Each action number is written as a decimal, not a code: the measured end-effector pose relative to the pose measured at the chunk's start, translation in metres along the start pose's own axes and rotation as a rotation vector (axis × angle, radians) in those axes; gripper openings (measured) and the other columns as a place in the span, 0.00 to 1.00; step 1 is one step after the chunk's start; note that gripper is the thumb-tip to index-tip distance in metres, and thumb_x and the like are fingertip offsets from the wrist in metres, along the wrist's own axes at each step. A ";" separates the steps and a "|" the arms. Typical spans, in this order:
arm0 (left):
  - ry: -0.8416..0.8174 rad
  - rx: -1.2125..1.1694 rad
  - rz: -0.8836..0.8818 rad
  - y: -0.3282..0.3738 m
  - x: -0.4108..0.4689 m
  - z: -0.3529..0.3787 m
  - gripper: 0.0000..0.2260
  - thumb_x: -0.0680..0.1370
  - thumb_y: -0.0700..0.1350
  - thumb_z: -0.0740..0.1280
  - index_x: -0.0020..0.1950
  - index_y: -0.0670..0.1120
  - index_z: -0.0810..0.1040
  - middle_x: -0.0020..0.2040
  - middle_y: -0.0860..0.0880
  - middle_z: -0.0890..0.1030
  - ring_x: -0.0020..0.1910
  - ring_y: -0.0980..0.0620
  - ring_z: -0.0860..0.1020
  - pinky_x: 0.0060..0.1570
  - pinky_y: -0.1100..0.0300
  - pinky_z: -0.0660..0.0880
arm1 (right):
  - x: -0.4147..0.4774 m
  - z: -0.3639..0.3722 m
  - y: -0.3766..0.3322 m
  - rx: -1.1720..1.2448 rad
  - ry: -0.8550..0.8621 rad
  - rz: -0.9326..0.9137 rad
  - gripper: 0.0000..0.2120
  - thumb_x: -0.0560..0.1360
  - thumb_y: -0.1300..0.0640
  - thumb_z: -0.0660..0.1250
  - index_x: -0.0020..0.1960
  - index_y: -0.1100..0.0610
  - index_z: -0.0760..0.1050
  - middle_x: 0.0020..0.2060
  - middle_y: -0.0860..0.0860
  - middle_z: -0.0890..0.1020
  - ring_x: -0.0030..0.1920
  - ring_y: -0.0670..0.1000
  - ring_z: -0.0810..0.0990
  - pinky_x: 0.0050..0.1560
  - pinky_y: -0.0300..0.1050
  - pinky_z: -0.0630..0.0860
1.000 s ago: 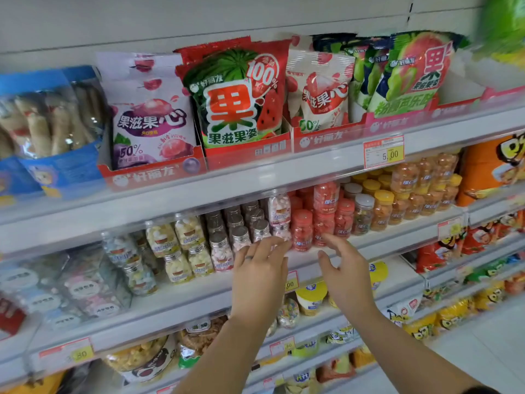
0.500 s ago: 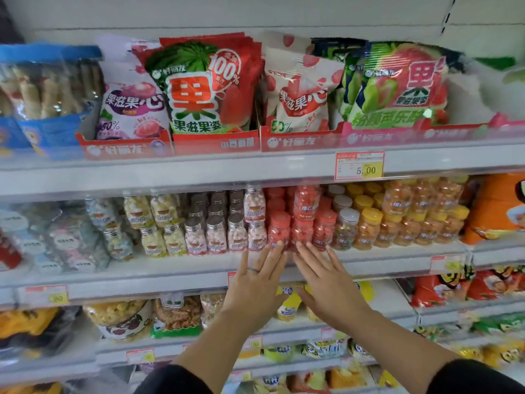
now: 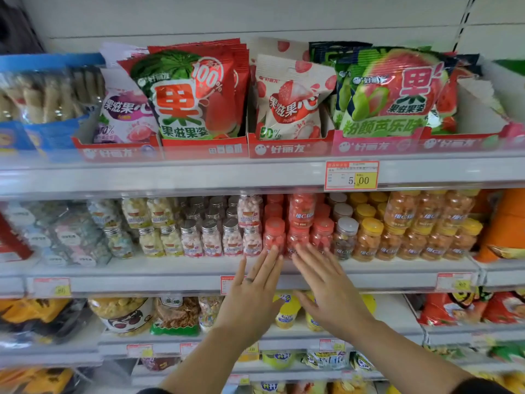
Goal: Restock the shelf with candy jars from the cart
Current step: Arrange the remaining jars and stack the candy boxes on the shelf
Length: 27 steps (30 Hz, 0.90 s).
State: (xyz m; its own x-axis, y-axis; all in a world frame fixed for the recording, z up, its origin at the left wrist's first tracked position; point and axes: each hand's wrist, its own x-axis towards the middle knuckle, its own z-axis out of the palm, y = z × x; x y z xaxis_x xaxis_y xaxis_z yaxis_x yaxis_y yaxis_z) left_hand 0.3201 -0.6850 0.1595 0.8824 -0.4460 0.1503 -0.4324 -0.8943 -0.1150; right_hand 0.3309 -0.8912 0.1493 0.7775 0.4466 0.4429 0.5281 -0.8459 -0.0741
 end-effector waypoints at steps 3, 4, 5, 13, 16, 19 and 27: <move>0.284 -0.425 -0.050 0.019 0.011 -0.025 0.31 0.82 0.57 0.56 0.82 0.48 0.50 0.82 0.53 0.48 0.77 0.65 0.50 0.73 0.60 0.60 | 0.016 -0.030 0.002 0.347 0.242 0.242 0.28 0.82 0.48 0.61 0.79 0.54 0.59 0.78 0.46 0.58 0.78 0.45 0.56 0.77 0.42 0.55; 0.309 -0.586 -0.101 0.026 0.018 -0.039 0.30 0.83 0.54 0.58 0.82 0.51 0.49 0.81 0.58 0.47 0.72 0.74 0.48 0.70 0.68 0.59 | 0.023 -0.036 0.004 0.443 0.282 0.319 0.29 0.81 0.49 0.63 0.78 0.53 0.60 0.78 0.46 0.60 0.77 0.45 0.59 0.76 0.42 0.58; 0.324 -0.733 -0.159 0.032 0.026 -0.052 0.29 0.83 0.51 0.59 0.81 0.52 0.50 0.80 0.61 0.48 0.70 0.79 0.48 0.68 0.72 0.58 | 0.031 -0.040 0.006 0.524 0.288 0.383 0.30 0.80 0.50 0.65 0.78 0.52 0.59 0.77 0.47 0.63 0.74 0.47 0.65 0.75 0.45 0.63; 0.338 -0.978 -0.361 0.036 0.075 -0.058 0.29 0.81 0.49 0.62 0.80 0.52 0.56 0.76 0.50 0.65 0.63 0.48 0.77 0.59 0.50 0.77 | 0.075 -0.061 0.006 0.730 0.152 0.545 0.30 0.77 0.50 0.70 0.75 0.49 0.63 0.57 0.43 0.80 0.51 0.41 0.79 0.49 0.35 0.74; 0.281 -0.964 -0.404 0.037 0.080 -0.056 0.30 0.78 0.41 0.60 0.79 0.53 0.56 0.61 0.45 0.79 0.49 0.49 0.80 0.39 0.65 0.74 | 0.083 -0.057 0.005 0.708 0.137 0.533 0.23 0.75 0.51 0.72 0.68 0.46 0.70 0.54 0.44 0.83 0.53 0.46 0.82 0.51 0.45 0.78; 0.262 -0.966 -0.421 0.042 0.076 -0.059 0.32 0.77 0.36 0.59 0.80 0.52 0.57 0.60 0.45 0.78 0.48 0.48 0.78 0.37 0.66 0.69 | 0.086 -0.053 0.005 0.667 0.149 0.544 0.18 0.74 0.53 0.73 0.62 0.49 0.74 0.51 0.47 0.84 0.51 0.48 0.82 0.49 0.45 0.77; 0.276 -1.036 -0.406 0.047 0.075 -0.054 0.33 0.76 0.36 0.59 0.79 0.54 0.56 0.67 0.46 0.72 0.58 0.49 0.79 0.54 0.49 0.79 | 0.086 -0.051 0.009 0.658 0.182 0.541 0.16 0.74 0.55 0.73 0.61 0.54 0.76 0.51 0.49 0.84 0.51 0.50 0.82 0.52 0.49 0.78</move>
State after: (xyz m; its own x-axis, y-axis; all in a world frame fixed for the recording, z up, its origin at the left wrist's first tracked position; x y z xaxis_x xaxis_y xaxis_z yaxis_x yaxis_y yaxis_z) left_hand 0.3559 -0.7622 0.2184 0.9763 0.0037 0.2163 -0.1832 -0.5177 0.8357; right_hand 0.3853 -0.8751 0.2325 0.9417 -0.0686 0.3293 0.2360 -0.5630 -0.7921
